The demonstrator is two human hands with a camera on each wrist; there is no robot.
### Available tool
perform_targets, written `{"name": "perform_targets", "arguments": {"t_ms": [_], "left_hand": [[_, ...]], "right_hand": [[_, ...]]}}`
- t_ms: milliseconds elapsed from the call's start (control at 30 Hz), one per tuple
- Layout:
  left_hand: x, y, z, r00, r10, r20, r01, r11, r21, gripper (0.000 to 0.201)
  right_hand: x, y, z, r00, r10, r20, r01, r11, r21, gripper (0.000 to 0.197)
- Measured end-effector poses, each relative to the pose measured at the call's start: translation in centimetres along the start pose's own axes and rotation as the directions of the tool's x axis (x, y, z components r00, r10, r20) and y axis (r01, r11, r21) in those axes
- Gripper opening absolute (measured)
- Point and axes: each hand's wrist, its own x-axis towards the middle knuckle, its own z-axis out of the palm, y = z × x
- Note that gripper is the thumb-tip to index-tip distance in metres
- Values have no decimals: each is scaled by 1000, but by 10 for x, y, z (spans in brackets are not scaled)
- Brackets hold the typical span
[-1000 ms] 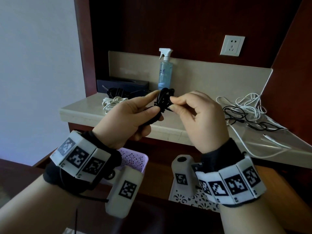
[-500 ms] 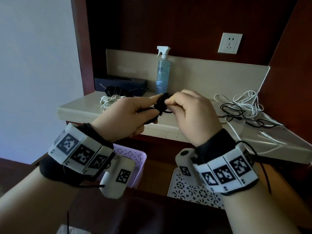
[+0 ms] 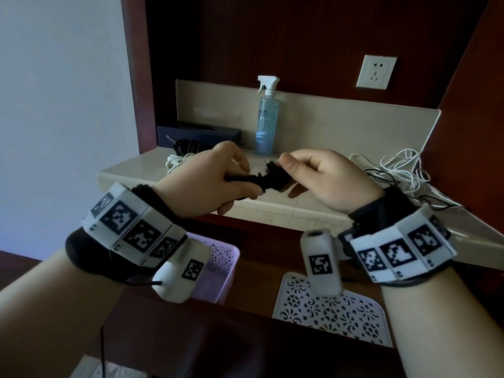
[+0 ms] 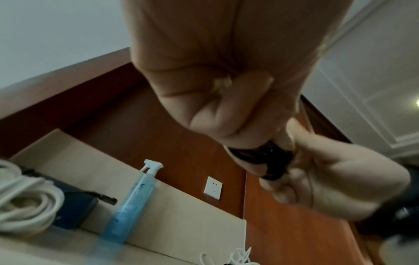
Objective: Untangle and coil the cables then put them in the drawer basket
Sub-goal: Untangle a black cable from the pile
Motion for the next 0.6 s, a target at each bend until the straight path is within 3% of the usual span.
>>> {"name": "perform_targets", "arguments": {"t_ms": [67,133,200,300,433,600], "left_hand": [[1,2,0,1000,26,-5,-25,995,95,27],[3,3,2,1000,21,-23,-18,992,127,24],[5,2,6,1000,-7,-11,8,993,116,21],[9,2,12,999,-35,16,34,997,63,20],[16,4,18,998,-61,15,60,997,48,25],[27,5,17,997,-74,22,73,997,28,24]], "right_hand": [[5,-3,-5,998,39,58,-33,995,-92,33],[10,-6,-7,997,45,59,-32,978,-206,12],[16,-7,-7,999,36,25,-27,960,-279,12],[20,-9,1,990,-93,-110,49,934,-353,14],[22,-6,11,937,-207,-280,112,941,-320,10],[24,-2,6,916,-271,-295,174,933,-315,10]]}}
